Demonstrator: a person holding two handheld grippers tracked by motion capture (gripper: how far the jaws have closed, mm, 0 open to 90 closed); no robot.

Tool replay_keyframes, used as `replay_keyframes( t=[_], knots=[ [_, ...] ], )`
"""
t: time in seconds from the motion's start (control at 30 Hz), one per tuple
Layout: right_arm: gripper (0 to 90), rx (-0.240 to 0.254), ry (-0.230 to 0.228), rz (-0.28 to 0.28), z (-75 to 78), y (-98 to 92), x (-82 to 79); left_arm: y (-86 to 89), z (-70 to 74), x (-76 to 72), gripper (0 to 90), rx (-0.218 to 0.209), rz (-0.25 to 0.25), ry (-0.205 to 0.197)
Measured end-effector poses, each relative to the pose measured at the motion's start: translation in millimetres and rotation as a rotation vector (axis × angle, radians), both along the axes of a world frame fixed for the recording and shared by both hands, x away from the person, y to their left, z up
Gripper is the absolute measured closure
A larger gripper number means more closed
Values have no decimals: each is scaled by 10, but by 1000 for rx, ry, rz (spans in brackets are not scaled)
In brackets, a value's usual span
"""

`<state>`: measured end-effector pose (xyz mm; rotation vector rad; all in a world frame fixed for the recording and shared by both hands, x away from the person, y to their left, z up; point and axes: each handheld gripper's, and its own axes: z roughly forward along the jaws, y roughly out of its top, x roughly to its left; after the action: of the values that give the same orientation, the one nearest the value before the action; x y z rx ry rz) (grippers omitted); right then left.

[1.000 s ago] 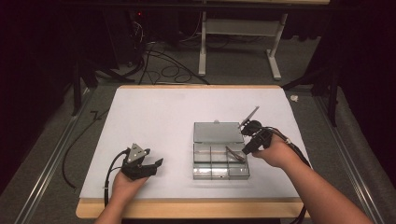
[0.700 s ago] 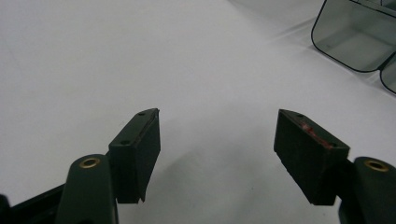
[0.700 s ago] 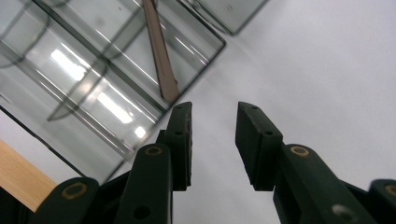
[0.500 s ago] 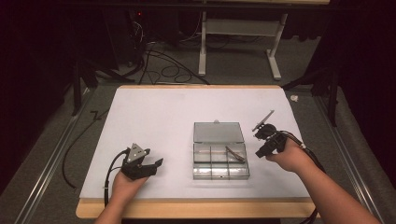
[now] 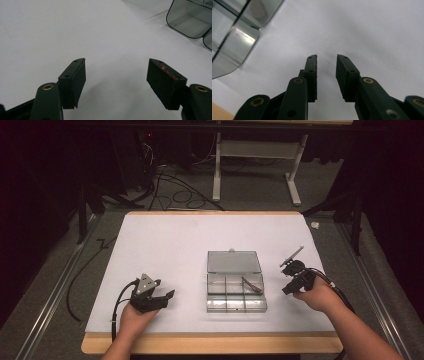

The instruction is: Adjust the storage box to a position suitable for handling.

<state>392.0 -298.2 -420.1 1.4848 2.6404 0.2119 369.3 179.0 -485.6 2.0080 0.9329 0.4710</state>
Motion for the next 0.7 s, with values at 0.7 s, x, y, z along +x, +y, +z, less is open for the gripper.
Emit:
replay_keyframes(
  t=[0.7],
  knots=[
    [698, 137, -200, -79, -47, -147, -165, 2, 2, -7, 340, 4, -6, -6]
  ],
)
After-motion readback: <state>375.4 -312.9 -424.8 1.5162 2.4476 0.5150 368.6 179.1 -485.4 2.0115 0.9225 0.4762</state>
